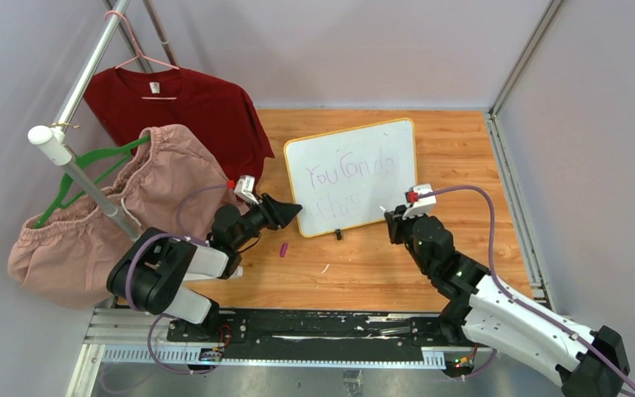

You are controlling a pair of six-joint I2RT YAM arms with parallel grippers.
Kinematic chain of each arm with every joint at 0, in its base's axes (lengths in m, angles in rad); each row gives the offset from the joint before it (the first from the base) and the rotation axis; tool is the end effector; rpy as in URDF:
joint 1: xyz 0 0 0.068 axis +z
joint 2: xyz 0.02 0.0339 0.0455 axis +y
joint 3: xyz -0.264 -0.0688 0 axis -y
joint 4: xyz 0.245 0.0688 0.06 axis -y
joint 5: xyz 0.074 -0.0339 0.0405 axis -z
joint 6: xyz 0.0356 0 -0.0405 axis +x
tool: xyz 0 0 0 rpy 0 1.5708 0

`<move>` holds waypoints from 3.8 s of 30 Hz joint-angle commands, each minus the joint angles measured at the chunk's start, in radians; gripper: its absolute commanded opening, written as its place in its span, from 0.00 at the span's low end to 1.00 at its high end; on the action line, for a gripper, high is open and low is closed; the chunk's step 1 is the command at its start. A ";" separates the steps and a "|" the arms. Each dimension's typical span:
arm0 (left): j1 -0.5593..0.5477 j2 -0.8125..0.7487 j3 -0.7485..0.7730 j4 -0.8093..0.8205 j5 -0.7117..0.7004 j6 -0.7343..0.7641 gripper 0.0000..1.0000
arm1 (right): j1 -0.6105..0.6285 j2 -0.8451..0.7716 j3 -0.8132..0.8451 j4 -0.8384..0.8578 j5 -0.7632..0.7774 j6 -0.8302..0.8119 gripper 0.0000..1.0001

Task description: Write a sentence on the whiteboard

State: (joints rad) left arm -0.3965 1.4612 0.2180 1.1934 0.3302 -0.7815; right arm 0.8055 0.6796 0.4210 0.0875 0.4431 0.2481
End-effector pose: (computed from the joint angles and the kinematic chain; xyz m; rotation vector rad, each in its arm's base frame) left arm 0.2117 -0.1011 0.1579 -0.0618 1.7494 -1.1533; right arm 0.1298 0.1131 0.2567 -0.1587 1.7338 0.3911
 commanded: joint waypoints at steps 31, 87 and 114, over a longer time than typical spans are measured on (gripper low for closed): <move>-0.010 -0.089 -0.058 -0.039 -0.099 0.033 0.56 | -0.002 0.234 0.017 0.249 -0.012 0.016 0.00; -0.010 -0.061 -0.069 -0.003 -0.085 0.025 0.54 | -0.056 0.379 0.019 0.250 0.013 0.050 0.00; -0.010 -0.068 -0.072 -0.007 -0.090 0.024 0.55 | -0.060 0.393 0.015 0.248 0.008 0.056 0.00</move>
State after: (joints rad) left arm -0.3973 1.4139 0.1547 1.1645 0.2523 -0.7742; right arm 0.7609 1.0595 0.4271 0.3187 0.4458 0.2905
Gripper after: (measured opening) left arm 0.546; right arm 0.138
